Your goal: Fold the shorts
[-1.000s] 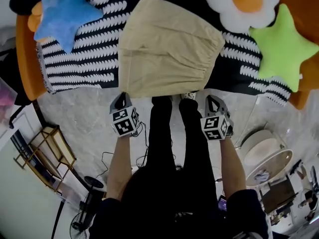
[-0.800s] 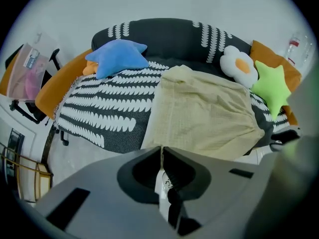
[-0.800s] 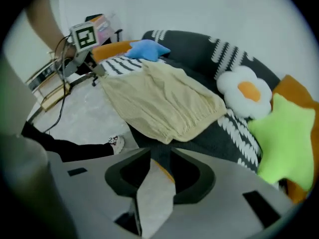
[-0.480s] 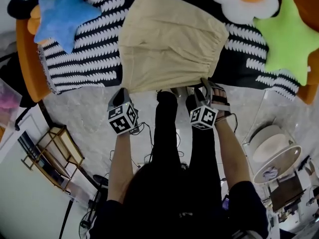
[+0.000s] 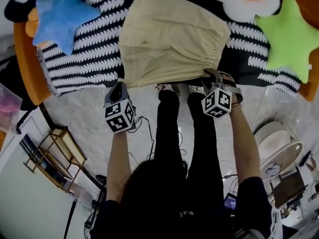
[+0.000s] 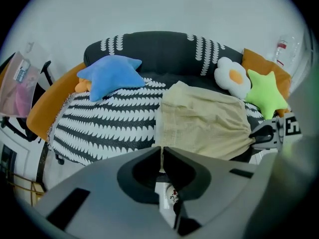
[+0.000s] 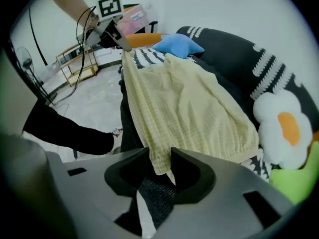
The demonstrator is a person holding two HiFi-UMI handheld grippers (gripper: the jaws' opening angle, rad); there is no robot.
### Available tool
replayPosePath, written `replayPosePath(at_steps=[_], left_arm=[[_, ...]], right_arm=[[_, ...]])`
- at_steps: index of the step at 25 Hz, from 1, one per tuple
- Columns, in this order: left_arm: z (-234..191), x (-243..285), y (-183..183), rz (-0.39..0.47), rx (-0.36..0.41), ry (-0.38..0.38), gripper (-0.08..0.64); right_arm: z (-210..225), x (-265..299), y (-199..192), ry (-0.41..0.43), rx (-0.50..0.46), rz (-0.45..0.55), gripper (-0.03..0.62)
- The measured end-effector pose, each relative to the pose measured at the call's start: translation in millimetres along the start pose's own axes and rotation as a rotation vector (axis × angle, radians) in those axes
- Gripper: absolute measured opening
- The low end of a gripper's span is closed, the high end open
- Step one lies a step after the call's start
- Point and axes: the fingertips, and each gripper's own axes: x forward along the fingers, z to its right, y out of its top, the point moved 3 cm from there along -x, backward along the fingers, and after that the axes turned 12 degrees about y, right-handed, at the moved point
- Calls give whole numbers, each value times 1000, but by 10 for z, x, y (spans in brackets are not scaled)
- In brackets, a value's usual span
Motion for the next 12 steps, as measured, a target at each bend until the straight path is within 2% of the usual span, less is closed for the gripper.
replayPosePath(at_steps=[2, 3, 4, 6, 8, 10, 12], left_arm=[[-4, -8, 23, 13, 32, -9, 20], [2, -15, 29, 19, 44, -14, 20], [13, -27, 33, 25, 53, -20, 20], [40, -58, 41, 33, 62, -27, 18], [65, -88, 30, 32, 68, -29, 18], [81, -102, 8, 26, 70, -27, 18], [56, -107, 12, 23, 58, -21, 18]], right_arm=[[14, -24, 21, 61, 39, 28, 155], [30, -46, 30, 80, 38, 31, 183], [52, -72, 30, 88, 25, 23, 206], [107, -84, -24, 85, -22, -34, 204], [139, -37, -99, 78, -58, -104, 174], [141, -27, -86, 63, -58, -114, 61], [136, -107, -20, 5, -75, -85, 54]])
